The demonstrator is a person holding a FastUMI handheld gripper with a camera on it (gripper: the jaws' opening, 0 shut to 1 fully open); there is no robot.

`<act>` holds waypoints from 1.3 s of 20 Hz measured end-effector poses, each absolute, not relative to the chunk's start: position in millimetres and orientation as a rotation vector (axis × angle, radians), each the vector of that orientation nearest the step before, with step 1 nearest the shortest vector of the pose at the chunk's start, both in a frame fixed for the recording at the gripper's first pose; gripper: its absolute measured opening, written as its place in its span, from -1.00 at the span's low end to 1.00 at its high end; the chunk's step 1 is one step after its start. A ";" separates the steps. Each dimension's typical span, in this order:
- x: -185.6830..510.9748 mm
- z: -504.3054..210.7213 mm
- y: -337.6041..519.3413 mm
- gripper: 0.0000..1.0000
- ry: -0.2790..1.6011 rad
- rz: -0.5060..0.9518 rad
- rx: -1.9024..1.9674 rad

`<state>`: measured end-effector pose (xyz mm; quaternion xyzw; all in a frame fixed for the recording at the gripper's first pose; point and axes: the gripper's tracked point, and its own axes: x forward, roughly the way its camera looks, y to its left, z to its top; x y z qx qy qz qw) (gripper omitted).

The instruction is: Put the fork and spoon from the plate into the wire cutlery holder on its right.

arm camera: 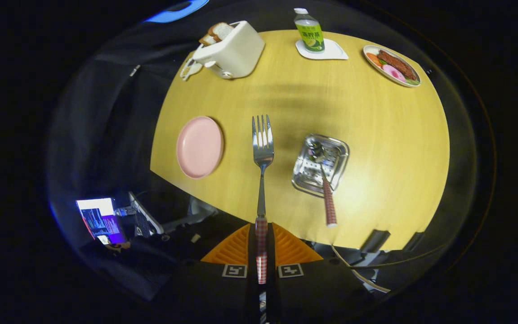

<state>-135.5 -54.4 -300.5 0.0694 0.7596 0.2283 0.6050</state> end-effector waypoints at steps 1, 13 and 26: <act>-138.9 -301.7 -66.8 -0.80 1.814 0.524 0.118; -126.9 -327.9 -109.1 -0.79 2.337 0.492 -0.216; -89.5 -362.7 -86.3 -0.74 2.382 0.449 -0.308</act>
